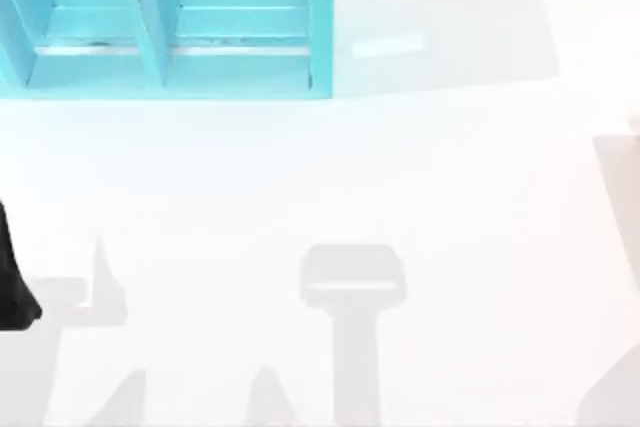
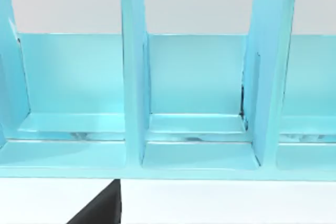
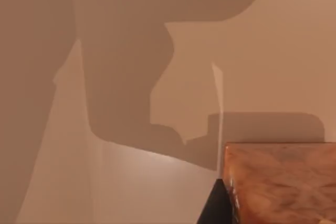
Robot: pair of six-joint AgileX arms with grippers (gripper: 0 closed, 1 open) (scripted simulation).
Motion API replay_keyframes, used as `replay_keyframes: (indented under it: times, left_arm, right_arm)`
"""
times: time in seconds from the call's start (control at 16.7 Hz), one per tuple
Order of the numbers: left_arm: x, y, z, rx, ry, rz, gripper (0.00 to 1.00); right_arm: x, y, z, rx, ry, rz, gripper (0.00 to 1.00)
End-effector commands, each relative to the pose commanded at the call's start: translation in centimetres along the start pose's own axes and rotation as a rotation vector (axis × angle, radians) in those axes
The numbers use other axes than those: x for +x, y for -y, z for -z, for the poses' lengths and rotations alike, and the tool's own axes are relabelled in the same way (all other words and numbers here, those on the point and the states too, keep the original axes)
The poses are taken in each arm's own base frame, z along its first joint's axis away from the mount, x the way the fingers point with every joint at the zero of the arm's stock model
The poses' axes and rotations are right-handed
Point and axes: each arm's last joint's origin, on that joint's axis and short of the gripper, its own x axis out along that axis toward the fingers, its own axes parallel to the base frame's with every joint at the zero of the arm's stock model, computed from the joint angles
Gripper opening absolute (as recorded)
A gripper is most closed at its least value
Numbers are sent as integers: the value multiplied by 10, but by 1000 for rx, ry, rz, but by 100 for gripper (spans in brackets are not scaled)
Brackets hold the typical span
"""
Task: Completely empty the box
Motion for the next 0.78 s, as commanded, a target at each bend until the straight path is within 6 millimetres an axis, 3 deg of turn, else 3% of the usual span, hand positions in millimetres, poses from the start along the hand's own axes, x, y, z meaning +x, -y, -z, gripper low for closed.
replay_keyframes:
  times: [0.12, 0.66, 0.78]
  left_arm:
    - [0, 0, 0, 0, 0, 0, 100]
    - [0, 0, 0, 0, 0, 0, 100]
    - [0, 0, 0, 0, 0, 0, 100]
  right_arm:
    - [0, 0, 0, 0, 0, 0, 0]
    - [-1, 0, 0, 0, 2, 1, 0]
    - [-10, 0, 0, 2, 11, -3, 0]
